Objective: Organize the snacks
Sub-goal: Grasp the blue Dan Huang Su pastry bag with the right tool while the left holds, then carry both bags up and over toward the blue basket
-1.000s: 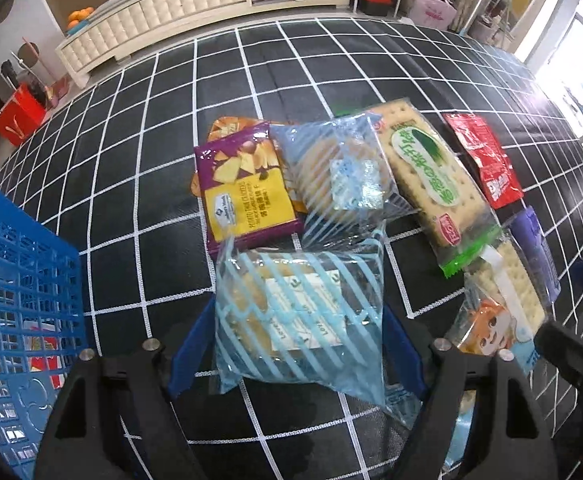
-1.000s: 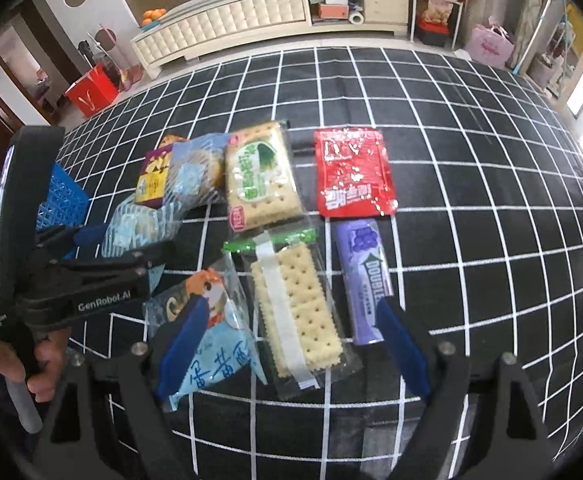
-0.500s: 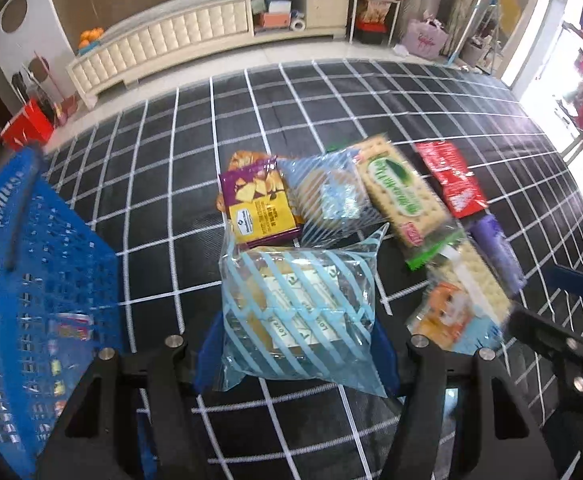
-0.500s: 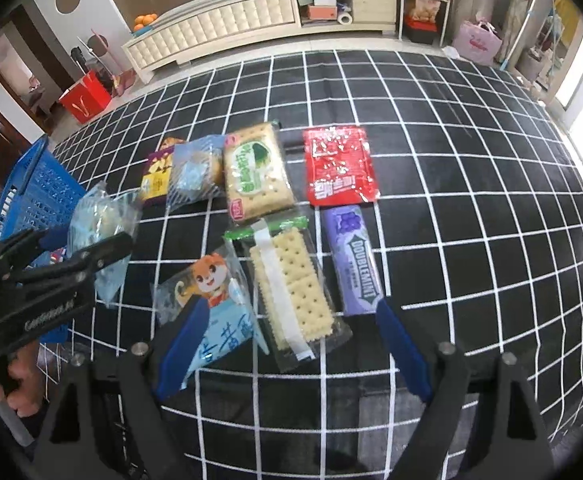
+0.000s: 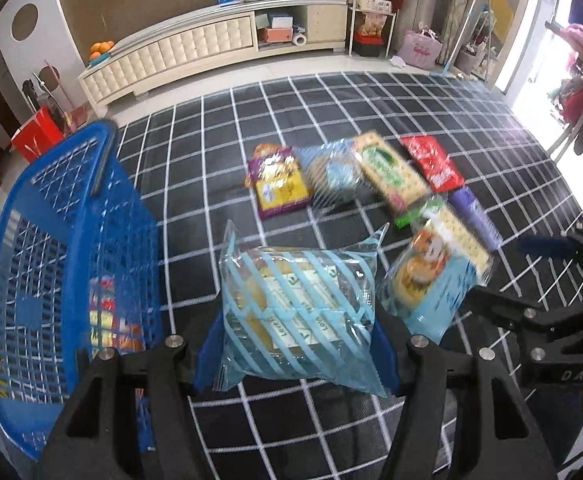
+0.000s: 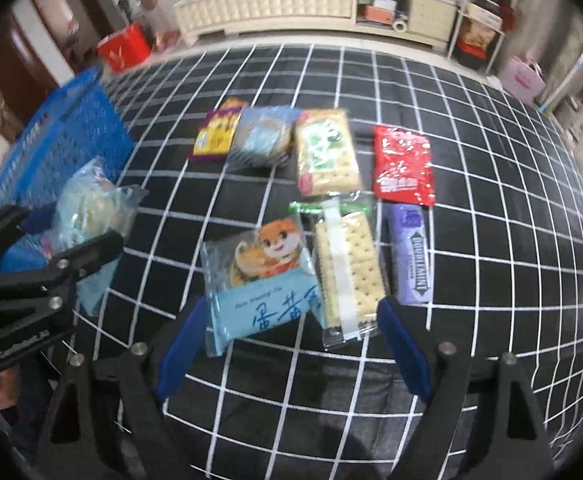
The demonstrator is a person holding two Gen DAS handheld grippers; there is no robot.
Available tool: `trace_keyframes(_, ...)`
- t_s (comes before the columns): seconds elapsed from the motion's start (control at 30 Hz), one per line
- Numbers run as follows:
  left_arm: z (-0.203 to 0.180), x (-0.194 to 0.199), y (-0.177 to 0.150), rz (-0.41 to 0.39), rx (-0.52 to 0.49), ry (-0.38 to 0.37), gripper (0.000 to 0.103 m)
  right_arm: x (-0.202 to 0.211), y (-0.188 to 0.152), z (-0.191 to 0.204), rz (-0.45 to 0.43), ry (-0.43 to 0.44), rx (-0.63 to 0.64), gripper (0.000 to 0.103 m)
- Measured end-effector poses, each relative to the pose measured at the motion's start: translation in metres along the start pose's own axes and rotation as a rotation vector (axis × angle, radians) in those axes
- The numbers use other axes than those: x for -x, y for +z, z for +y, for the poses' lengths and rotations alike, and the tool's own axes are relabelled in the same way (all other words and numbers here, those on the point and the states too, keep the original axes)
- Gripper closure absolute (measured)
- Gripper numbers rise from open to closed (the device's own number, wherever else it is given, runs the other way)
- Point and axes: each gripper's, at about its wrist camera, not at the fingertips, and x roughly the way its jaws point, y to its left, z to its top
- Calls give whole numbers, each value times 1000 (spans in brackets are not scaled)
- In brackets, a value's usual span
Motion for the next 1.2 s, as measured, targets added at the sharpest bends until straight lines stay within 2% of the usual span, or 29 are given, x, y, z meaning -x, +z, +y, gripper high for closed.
trace_keyframes(0.37,7,-6,-33,43,19,37,42,-31,11,30,35,-1,123,11)
trace_keyframes(0.47,6,-12,-35,51,15,41,42,-44,15,34,56,-37,157,11)
trace_keyframes(0.53,6,-16,-34,56,12,44,42,-51,16,37,40,-70,183,11)
trace_keyframes(0.77,8,-31,-35,67,12,74,42,-73,18,38,34,-69,204,14)
trace_keyframes(0.8,9,-32,-35,67,11,77,42,-72,19,39,19,-74,210,22)
trace_keyframes(0.97,10,-38,-33,73,17,69,42,-66,21,34,8,-66,184,32)
trace_keyframes(1.03,9,-38,-33,74,18,67,42,-62,19,33,7,-55,176,32)
trace_keyframes(1.2,9,-30,-33,55,18,60,42,-33,15,29,-58,-42,127,33)
